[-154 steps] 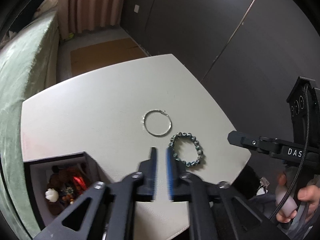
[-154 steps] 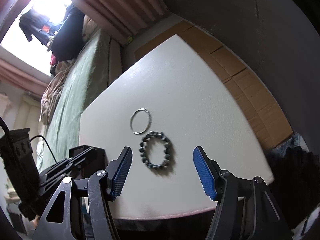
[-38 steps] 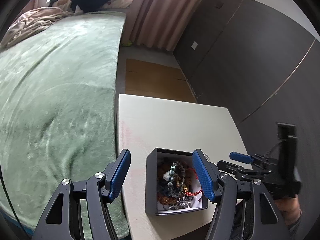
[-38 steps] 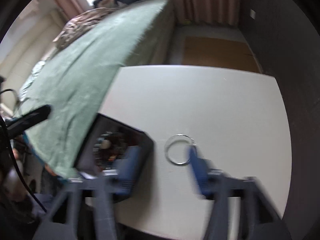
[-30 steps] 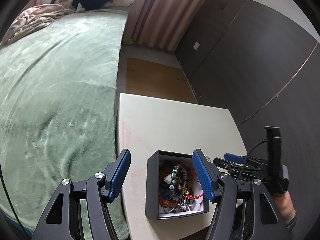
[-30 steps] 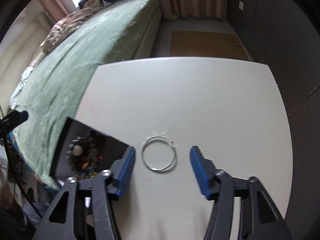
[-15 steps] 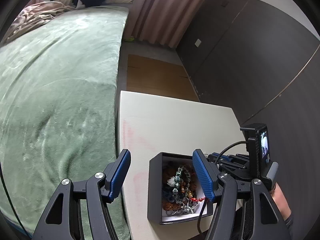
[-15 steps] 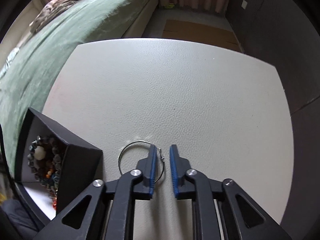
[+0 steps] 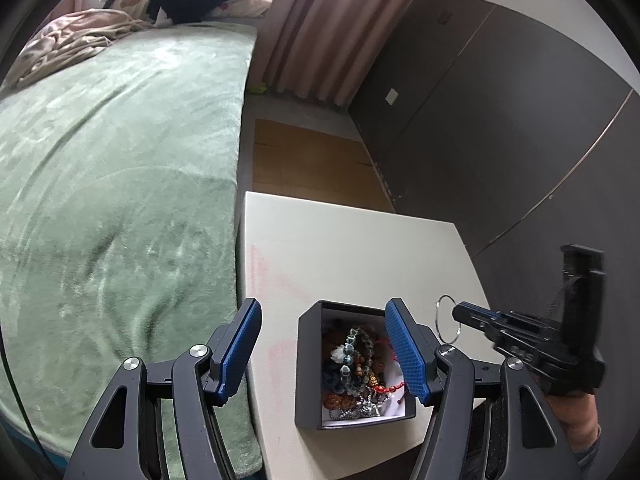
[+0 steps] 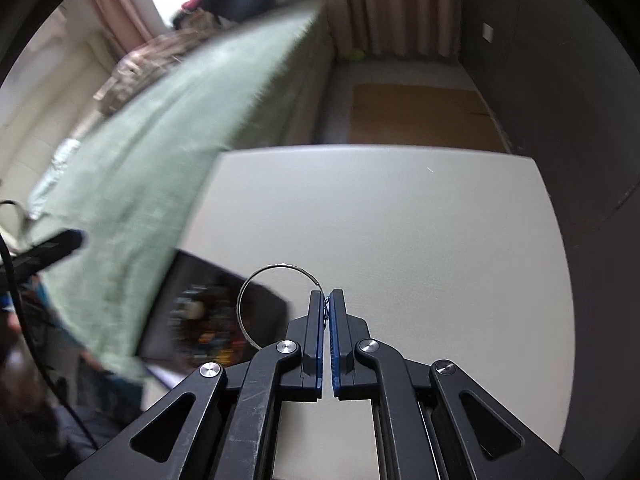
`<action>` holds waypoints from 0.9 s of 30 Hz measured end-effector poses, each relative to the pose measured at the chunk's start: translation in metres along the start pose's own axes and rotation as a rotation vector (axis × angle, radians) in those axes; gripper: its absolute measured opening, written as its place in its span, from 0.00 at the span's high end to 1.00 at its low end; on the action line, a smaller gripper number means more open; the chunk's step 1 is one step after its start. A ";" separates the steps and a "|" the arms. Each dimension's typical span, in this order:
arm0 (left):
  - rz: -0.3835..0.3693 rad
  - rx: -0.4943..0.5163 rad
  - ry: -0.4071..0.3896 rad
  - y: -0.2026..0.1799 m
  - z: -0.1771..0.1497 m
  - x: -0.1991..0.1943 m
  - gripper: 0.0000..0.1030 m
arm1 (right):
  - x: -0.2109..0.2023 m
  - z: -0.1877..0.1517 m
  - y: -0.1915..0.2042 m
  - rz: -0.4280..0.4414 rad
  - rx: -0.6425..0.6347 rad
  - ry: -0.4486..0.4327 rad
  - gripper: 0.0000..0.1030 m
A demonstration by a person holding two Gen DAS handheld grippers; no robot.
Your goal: Organize jewelry
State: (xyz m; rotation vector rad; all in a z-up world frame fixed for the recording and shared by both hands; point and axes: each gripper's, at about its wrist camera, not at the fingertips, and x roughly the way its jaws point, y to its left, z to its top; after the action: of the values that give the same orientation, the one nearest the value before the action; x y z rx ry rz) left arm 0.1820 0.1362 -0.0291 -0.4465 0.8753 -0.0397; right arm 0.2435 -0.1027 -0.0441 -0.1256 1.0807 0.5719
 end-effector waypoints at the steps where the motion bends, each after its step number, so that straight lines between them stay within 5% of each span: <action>1: -0.001 0.001 -0.004 0.000 0.000 -0.002 0.37 | -0.008 0.000 0.006 0.045 -0.002 -0.016 0.96; 7: 0.011 0.017 -0.026 -0.004 -0.005 -0.020 0.37 | -0.003 -0.004 0.046 0.224 -0.024 0.017 0.95; 11: 0.016 0.023 -0.030 -0.006 -0.012 -0.027 0.37 | 0.013 -0.011 0.060 0.144 -0.034 0.102 0.52; 14: 0.014 0.036 -0.025 -0.014 -0.018 -0.033 0.37 | -0.007 -0.012 0.051 0.143 0.007 0.082 0.48; 18: 0.022 0.069 -0.049 -0.032 -0.028 -0.047 0.35 | -0.051 -0.018 0.039 0.117 0.034 -0.020 0.23; 25: 0.004 0.109 -0.083 -0.066 -0.047 -0.065 0.17 | -0.098 -0.042 0.009 0.030 0.093 -0.096 0.20; 27: -0.007 0.117 -0.092 -0.075 -0.055 -0.070 0.11 | -0.112 -0.050 0.003 0.024 0.104 -0.114 0.08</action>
State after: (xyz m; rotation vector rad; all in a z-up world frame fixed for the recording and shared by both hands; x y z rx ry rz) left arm 0.1073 0.0631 0.0212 -0.3396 0.7769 -0.0761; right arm 0.1638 -0.1614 0.0288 0.0105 0.9994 0.5368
